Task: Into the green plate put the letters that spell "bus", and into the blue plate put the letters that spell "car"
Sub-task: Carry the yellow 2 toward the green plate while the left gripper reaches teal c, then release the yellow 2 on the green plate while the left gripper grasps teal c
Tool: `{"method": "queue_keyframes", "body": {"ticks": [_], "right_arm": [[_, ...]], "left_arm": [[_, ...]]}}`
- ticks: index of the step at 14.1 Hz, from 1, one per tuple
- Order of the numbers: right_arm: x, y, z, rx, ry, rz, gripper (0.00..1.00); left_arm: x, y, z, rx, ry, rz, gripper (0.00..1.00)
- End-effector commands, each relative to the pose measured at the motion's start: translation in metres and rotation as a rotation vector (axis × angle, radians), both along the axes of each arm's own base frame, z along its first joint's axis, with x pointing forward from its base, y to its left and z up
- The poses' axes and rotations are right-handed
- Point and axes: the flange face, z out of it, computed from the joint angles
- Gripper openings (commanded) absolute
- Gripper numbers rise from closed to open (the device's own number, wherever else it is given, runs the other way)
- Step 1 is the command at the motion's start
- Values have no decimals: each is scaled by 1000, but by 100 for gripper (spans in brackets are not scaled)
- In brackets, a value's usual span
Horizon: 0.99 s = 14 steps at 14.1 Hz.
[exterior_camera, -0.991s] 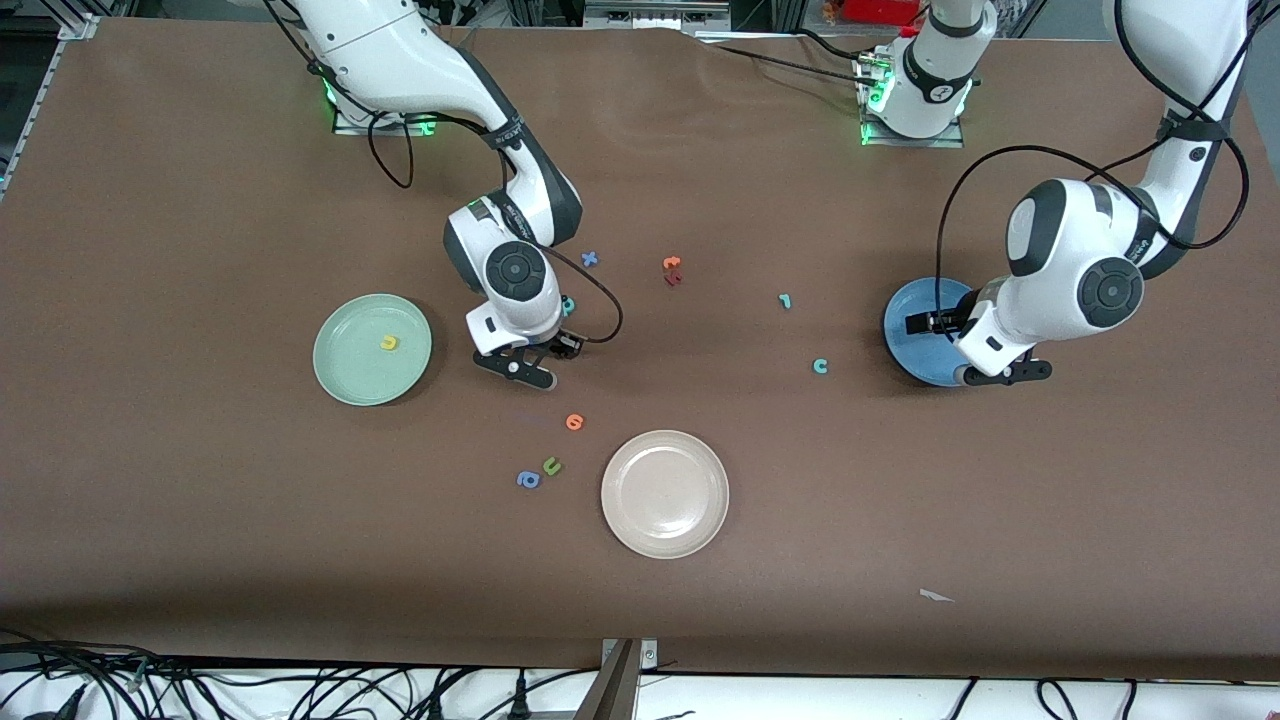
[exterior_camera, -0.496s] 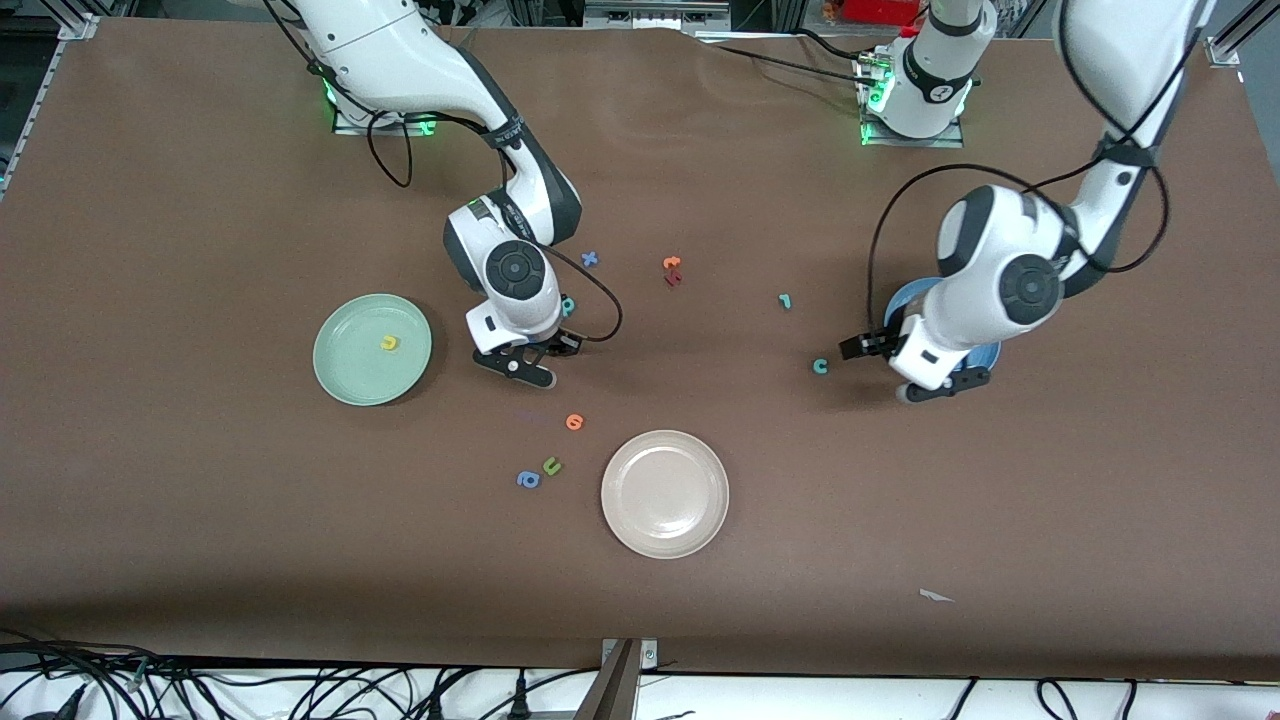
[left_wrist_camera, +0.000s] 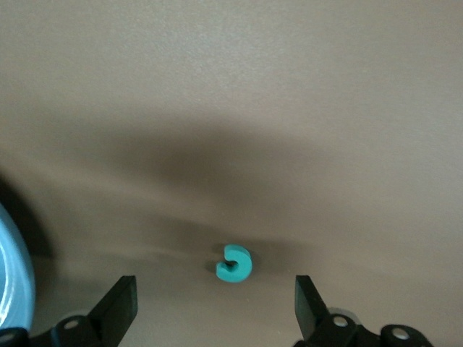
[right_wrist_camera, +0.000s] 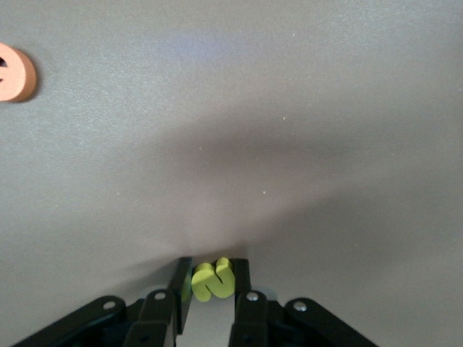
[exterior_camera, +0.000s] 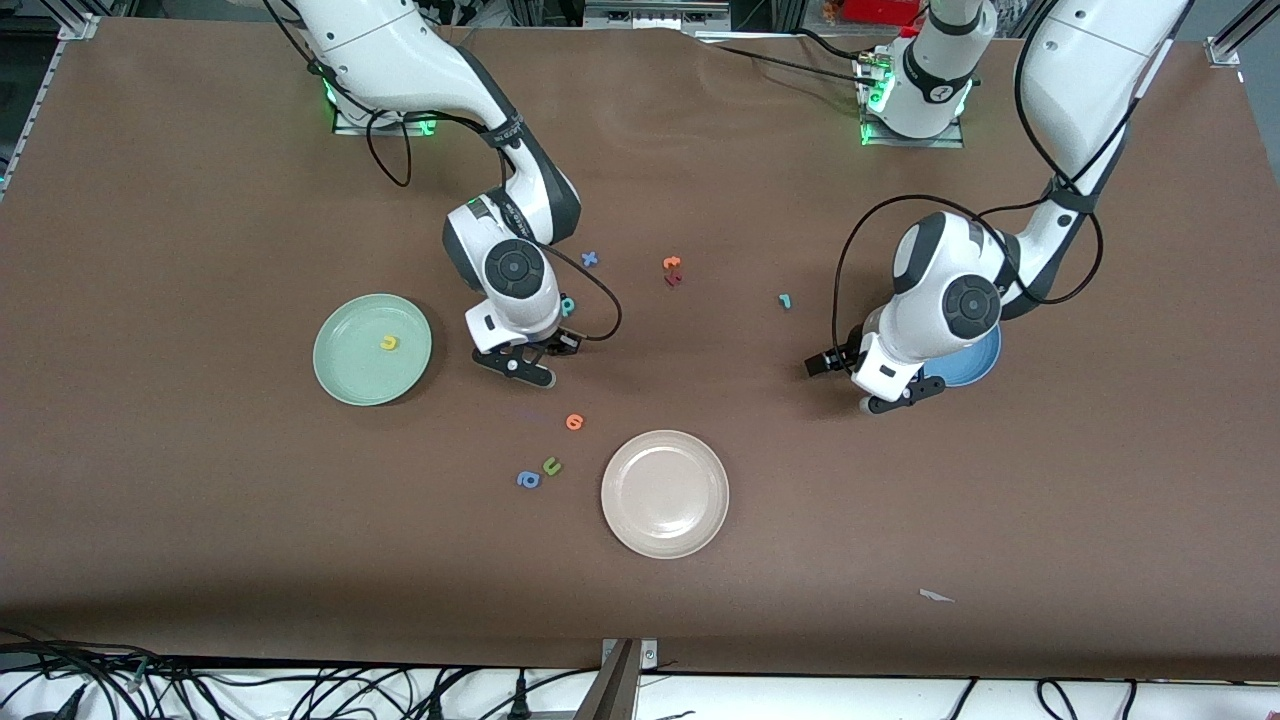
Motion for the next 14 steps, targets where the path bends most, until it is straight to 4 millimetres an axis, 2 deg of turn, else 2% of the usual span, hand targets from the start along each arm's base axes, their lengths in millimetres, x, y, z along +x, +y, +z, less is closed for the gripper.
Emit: {"method": "queue_keyframes", "body": {"ticks": [1,5,6,7,8,9,11,14], "right_arm": [[-2,-13,10,-25,19,3,13],[1,-18,20,-28,23,9,13],[3,-19,26,-28,23,6,13],[9,-28,35,-43,33,3,13],[15,-36,49,-50,43,29,13],[20,-52,58,-73,72,48,13],[28,-84,70,-98,113,100,13],[45,-134,80,-120,148,158,13]], "left_arm": [[13,-14,-10,57,-24,22,96],[10,-17,-17,87,-23,19,96],[7,-26,-18,89,-21,18,96],[4,-31,-24,92,-13,24,96],[3,-31,-26,95,-7,29,91],[3,-31,-27,95,-6,28,90],[3,-30,-27,97,-5,34,78],[3,-30,-28,97,-3,35,73]]}}
